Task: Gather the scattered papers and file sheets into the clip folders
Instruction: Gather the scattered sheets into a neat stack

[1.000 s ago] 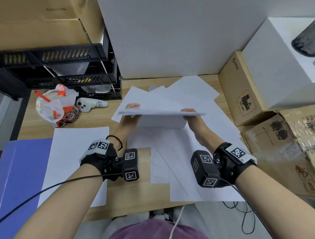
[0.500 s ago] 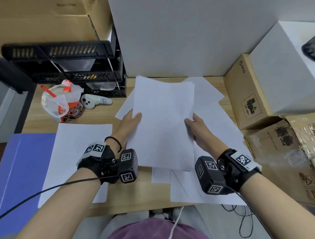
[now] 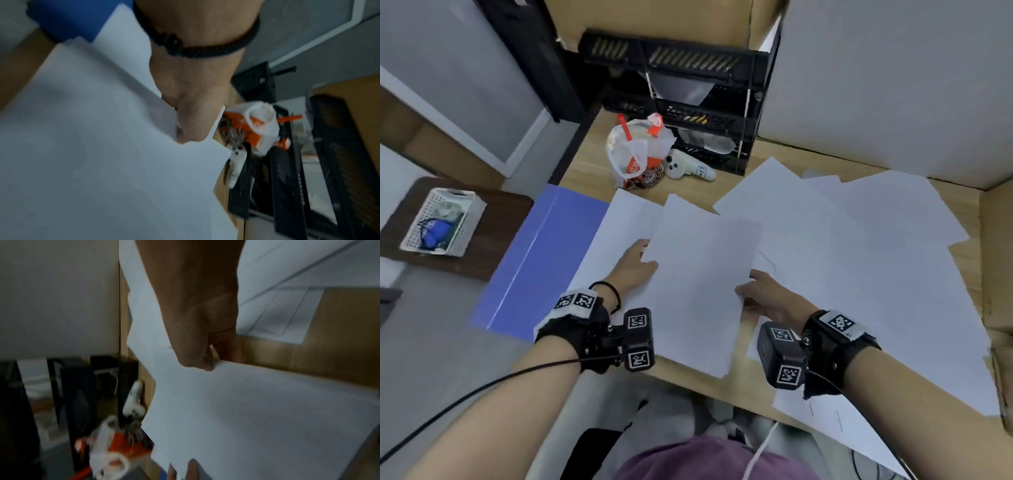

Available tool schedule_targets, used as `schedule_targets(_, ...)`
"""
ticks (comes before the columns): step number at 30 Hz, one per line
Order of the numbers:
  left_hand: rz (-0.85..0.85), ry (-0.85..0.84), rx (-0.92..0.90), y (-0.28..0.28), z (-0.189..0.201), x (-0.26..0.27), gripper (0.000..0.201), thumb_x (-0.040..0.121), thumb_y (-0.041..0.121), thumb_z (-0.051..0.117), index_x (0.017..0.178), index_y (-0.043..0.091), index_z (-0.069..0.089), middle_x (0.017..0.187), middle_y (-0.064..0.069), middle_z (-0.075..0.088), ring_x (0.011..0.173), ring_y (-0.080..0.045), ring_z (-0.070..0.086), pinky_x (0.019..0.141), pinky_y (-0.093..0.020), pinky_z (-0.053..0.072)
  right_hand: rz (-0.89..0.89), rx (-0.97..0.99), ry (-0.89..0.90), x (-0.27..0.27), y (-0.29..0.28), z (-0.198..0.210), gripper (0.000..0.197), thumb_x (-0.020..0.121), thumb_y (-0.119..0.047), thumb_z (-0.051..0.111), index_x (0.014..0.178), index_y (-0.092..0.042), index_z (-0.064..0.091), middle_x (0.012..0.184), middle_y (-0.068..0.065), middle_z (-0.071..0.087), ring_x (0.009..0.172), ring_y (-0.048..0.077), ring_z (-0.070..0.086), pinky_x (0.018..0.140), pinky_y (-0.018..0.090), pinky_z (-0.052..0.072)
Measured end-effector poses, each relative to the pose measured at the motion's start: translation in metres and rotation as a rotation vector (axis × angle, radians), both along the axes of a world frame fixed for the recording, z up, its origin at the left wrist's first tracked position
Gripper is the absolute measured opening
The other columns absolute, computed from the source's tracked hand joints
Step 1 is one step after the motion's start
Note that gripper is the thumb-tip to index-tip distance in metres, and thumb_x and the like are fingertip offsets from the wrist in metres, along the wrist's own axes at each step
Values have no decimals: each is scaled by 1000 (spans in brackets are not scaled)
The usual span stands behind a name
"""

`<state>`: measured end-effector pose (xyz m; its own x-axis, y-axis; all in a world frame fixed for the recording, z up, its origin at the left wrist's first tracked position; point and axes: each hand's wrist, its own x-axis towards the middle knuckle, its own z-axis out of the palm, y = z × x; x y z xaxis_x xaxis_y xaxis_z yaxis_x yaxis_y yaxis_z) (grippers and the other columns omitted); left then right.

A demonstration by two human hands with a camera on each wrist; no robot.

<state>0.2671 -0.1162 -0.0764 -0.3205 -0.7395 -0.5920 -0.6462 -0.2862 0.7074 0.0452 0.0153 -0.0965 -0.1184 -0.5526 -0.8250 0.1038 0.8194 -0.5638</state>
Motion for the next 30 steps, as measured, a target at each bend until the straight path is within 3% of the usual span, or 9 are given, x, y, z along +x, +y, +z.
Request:
schedule_targets(2,70,-66,-90,-10,6,29,49,92,1,49,139,15,41,127,-4,49,118,-18,46,88,-22,36,66,-54,-44,29,-20,6,30,70,2,54,100,6,55,94,25,58,78,27,48,69,36,39)
schedule_targets(3,99,-87,-127,-15,8,40,52,93,1,49,142,15,38,130,-7,47,125,-21,44,92,-25,35,96,-86,-75,41,-28,10,21,77,4,53,95,-3,58,92,19,60,76,25,50,69,35,40)
schedule_targets(6,149,-83,-191,-22,15,60,61,95,1,48,150,16,26,148,-9,37,139,-25,33,103,-30,31,102,-142,-176,64,-42,17,36,90,-4,53,115,-28,48,99,4,65,84,19,62,75,29,51)
schedule_targets(9,79,-107,-230,-20,11,61,66,96,8,51,152,24,21,161,-2,12,148,-20,12,118,-40,18,72,-165,-136,61,-41,9,37,95,-18,52,115,-46,39,110,-5,58,105,16,55,98,38,46)
schedule_targets(12,-6,-91,-170,-10,0,45,60,97,9,50,150,27,28,161,2,12,148,-17,13,116,-36,18,63,-112,-126,40,-22,-4,47,94,-27,57,138,-32,41,124,1,59,114,17,56,103,41,45)
schedule_targets(18,-189,-10,-13,3,-17,-25,49,95,3,45,142,18,45,153,-2,35,141,-21,32,110,-35,31,-140,-77,-48,-26,38,-10,21,93,-25,61,114,-24,62,103,0,66,95,16,61,90,33,49)
schedule_targets(23,-396,-2,-38,18,-38,-100,53,92,0,46,142,17,43,150,-2,39,139,-22,36,110,-36,33,-702,-152,141,-90,109,-19,29,96,-9,51,120,-21,61,121,0,58,111,15,53,88,28,44)
schedule_targets(26,-600,-15,-121,30,-54,-143,57,88,-2,47,143,15,42,153,-6,34,144,-23,26,116,-35,23,-919,-134,256,-112,149,-22,38,96,-6,48,132,-17,55,131,-1,52,123,15,44,97,27,33)
schedule_targets(30,-844,-93,-232,41,-75,-195,56,91,11,49,145,20,39,158,-4,25,149,-20,9,120,-40,9,-899,-29,233,-118,207,-40,42,97,-5,47,138,-14,51,146,2,46,135,19,41,109,27,32)
